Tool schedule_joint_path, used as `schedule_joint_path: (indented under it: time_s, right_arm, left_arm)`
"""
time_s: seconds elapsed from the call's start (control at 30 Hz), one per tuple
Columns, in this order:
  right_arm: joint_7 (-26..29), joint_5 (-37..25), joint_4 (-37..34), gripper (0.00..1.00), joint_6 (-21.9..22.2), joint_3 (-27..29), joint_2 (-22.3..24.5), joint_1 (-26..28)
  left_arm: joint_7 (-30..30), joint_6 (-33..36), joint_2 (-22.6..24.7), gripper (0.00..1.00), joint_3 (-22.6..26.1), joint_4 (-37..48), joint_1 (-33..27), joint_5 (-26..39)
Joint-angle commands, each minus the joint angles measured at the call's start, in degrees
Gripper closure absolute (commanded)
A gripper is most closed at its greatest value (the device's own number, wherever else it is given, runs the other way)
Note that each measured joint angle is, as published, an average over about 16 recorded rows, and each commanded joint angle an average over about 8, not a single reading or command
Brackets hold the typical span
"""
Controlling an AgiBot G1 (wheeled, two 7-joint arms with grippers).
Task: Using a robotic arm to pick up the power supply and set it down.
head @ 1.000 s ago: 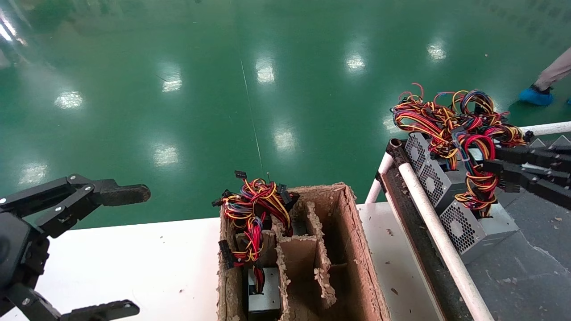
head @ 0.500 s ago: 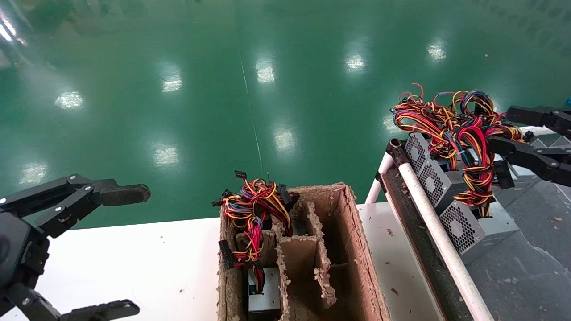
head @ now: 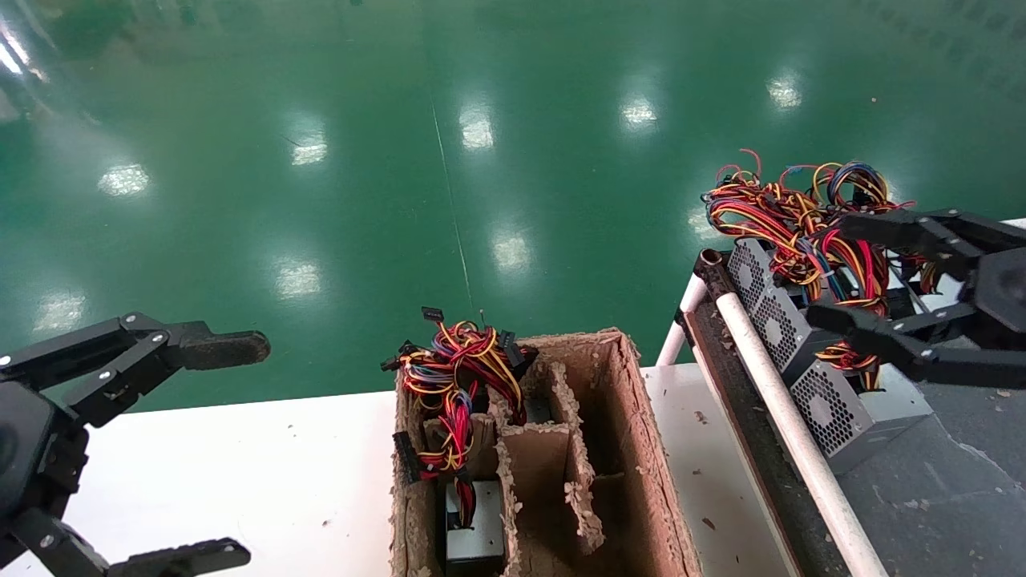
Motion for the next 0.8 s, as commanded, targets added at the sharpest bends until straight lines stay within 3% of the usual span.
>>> schedule_joint_path:
  time_s: [0.03, 0.8]
  right_arm:
    - [0.4, 0.1, 1.5, 0.0, 0.2, 0.6, -0.3, -0.9]
    - [5.5, 1.8, 19.3, 0.0, 2.3, 6.8, -3.6, -10.8]
  left_arm:
    - [0.0, 0.0, 0.0, 0.0, 0.0, 0.0, 0.0, 0.0]
    - [0.0, 0.0, 0.0, 0.0, 0.1, 0.0, 0.0, 0.0]
